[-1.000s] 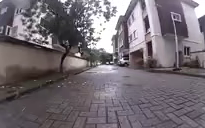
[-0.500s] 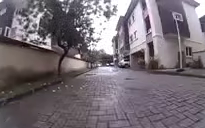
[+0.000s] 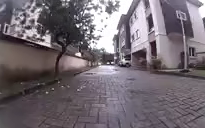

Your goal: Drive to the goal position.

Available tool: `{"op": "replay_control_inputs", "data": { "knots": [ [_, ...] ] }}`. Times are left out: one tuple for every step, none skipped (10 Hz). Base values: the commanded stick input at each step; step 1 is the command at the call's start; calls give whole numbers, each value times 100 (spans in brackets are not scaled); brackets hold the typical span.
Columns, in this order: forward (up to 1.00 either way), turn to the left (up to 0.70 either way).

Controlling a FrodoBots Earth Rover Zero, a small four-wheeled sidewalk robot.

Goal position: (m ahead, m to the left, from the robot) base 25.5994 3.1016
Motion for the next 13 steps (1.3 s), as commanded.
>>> {"op": "replay_control_inputs", "data": {
  "knots": [
    [70, 0],
    [70, 0],
    [70, 0],
    [70, 0],
    [70, 0],
    [70, 0],
    [70, 0],
    [70, 0],
    [70, 0],
    [70, 0],
    [70, 0],
    [70, 0],
    [70, 0]
  ]
}}
